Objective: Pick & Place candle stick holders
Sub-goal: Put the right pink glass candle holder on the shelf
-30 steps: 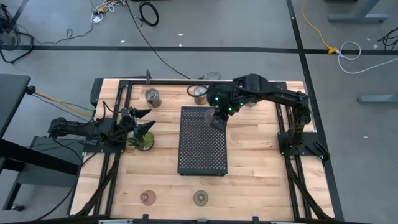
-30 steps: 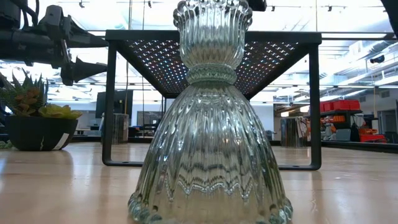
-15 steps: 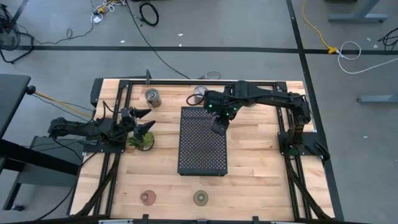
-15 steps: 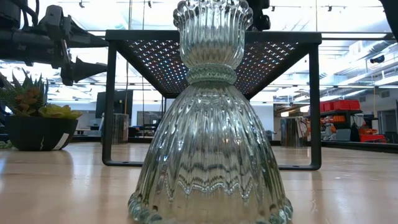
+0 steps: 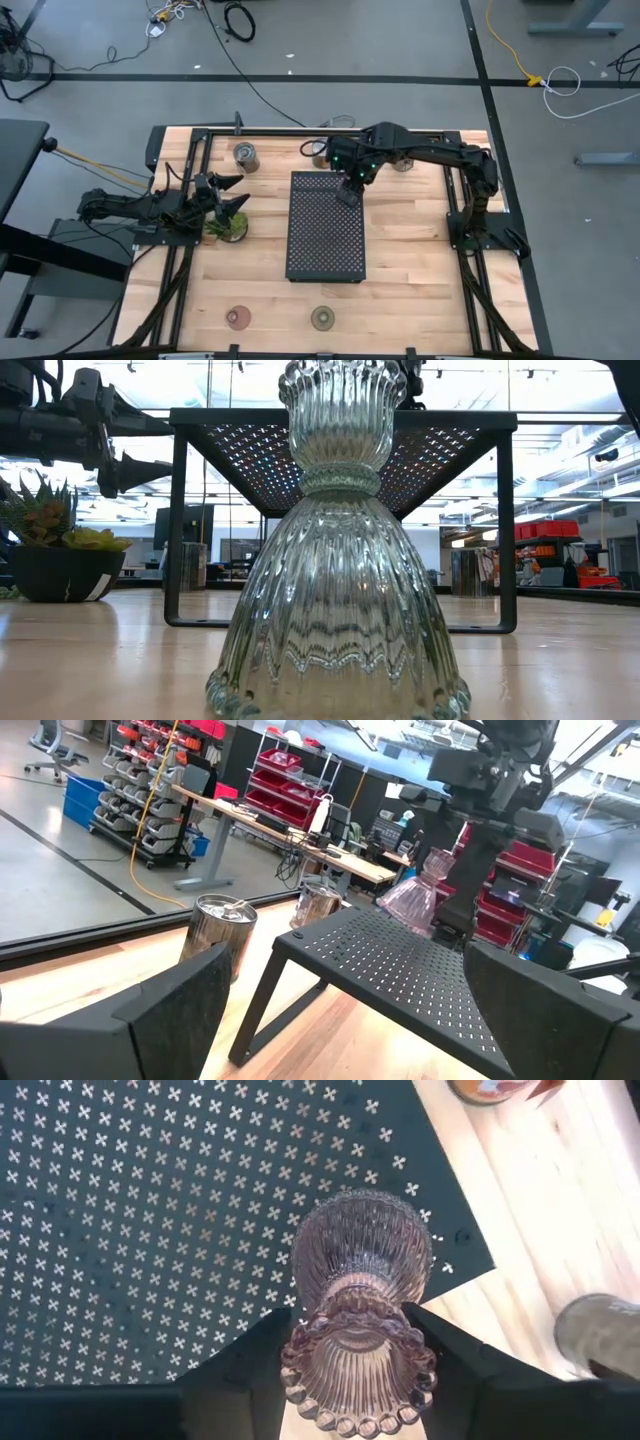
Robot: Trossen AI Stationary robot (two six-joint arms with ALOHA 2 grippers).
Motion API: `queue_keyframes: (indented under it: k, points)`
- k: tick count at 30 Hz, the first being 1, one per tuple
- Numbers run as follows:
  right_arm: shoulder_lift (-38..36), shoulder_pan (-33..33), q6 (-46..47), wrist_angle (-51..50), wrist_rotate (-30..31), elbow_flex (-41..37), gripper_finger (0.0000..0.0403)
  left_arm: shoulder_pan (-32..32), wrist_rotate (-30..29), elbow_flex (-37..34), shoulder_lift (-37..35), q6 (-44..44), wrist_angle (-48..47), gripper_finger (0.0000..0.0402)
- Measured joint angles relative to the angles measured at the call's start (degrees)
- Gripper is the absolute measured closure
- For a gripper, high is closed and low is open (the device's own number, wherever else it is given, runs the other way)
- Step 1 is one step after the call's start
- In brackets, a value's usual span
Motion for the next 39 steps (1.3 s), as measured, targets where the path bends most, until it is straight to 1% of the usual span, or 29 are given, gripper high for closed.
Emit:
queue_keyframes:
  k: [3,6,10,15,35,39]
  points:
    - [0.0,-0.2,-0.1,0.4,-1.3,0.0,0.0220,0.0,0.0,0.0,0.0,0.0,0.0,0.0003]
    - [0.0,-0.2,-0.6,0.7,-1.3,0.0,0.0216,0.0,0.0,0.0,0.0,0.0,0.0,0.0003]
    - [0.0,-0.2,-1.0,0.9,-1.4,0.0,0.0215,0.0,0.0,0.0,0.0,0.1,0.0,0.0003]
    - [0.0,-0.2,-1.3,3.5,-2.8,0.0,0.0214,0.0,0.0,0.0,0.0,0.1,0.0,0.0003]
    - [0.0,-0.2,-1.6,4.4,-2.6,0.0,0.0213,0.0,0.0,0.0,0.0,0.1,0.0,0.0003]
    - [0.0,-0.2,-1.9,4.4,-2.6,0.0,0.0205,0.0,0.0,0.0,0.0,0.1,0.0,0.0003]
